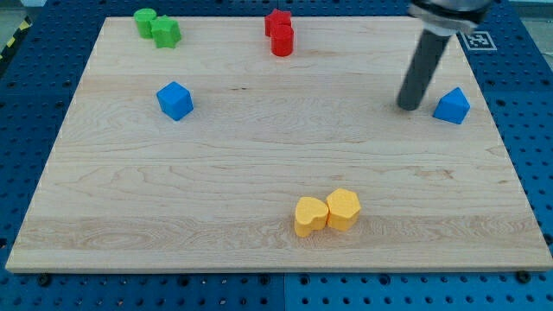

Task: Move blue cube to the blue triangle

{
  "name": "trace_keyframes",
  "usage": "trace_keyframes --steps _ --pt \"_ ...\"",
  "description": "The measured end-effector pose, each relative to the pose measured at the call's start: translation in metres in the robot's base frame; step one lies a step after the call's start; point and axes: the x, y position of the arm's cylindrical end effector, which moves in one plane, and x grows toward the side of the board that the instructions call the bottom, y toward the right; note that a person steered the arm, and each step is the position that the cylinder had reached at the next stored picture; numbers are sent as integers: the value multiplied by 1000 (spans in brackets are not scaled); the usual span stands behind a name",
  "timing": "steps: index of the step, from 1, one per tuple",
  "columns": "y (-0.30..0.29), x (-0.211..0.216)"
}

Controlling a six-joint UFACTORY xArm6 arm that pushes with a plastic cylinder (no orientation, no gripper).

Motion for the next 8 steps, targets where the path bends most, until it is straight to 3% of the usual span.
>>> trace_keyframes --steps 2,4,5,8 --pt "-172 56" --pt "-370 48" --pt "-375 5" --pt "-324 2"
